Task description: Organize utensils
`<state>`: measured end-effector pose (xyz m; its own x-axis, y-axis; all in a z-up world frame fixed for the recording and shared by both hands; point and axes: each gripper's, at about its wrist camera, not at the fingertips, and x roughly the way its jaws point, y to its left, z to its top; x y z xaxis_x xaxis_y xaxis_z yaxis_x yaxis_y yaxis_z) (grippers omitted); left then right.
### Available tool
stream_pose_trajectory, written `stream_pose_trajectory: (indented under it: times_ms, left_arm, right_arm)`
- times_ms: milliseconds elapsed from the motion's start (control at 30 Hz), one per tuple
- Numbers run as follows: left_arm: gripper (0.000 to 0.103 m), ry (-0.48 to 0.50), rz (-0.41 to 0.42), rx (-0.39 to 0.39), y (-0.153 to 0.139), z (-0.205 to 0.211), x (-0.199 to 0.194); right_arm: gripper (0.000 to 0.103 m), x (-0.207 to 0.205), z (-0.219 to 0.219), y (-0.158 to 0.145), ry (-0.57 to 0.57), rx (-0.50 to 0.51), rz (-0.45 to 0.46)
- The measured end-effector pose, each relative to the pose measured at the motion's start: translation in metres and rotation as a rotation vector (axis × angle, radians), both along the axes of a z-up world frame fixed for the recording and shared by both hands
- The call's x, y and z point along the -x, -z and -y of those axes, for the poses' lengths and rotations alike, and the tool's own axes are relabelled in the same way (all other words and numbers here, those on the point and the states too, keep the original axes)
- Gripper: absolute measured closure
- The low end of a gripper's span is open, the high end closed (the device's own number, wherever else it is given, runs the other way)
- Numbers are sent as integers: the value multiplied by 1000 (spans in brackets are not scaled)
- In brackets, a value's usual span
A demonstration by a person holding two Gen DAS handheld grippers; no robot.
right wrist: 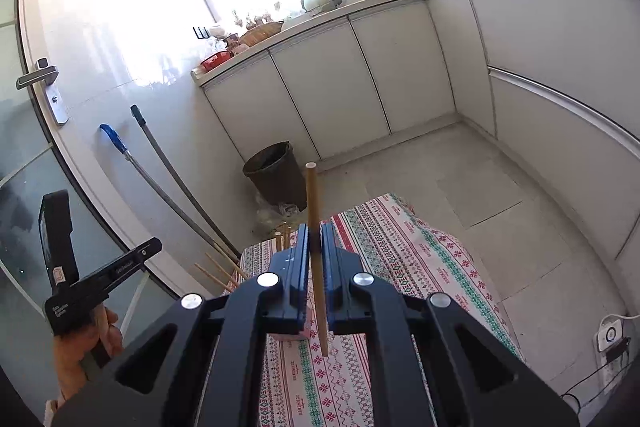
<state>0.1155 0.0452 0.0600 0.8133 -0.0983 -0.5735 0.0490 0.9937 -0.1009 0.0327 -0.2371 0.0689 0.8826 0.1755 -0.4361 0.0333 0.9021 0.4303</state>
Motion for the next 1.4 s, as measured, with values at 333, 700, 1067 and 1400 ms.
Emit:
stream_pose_trajectory:
  times_ms: [333, 700, 1067, 1400]
  left_arm:
    - [76, -95, 14, 43, 9, -49, 31]
    - [76, -132, -30, 71, 22, -76, 23]
    - [56, -113, 74, -13, 13, -34, 46]
    - [30, -90, 63, -86, 36, 6, 68]
  right_arm:
    - [96, -64, -76, -28, -48, 58, 73]
    - [83, -130, -135, 37, -73, 104, -11]
    - [66, -87, -124, 56, -26, 225, -83]
    - [43, -29, -99, 74, -1, 309, -110]
